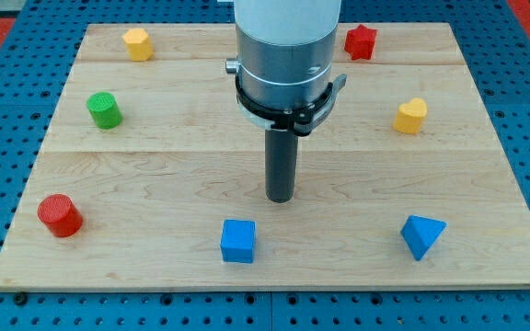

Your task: Move the blue blocks vertically below the green star

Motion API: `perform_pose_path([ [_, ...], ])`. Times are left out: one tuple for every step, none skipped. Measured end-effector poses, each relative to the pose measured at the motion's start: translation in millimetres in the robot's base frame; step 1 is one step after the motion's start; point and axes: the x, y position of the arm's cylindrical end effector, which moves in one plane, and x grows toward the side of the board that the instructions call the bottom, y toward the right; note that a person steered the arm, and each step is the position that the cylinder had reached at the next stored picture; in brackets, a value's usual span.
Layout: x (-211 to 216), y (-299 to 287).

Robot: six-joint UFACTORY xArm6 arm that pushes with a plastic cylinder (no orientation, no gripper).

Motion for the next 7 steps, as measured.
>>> perform_pose_path([
  [0, 0],
  [0, 0],
  [0, -3],
  [0, 1],
  [-11, 5],
  [-44, 54],
  [-52, 134],
])
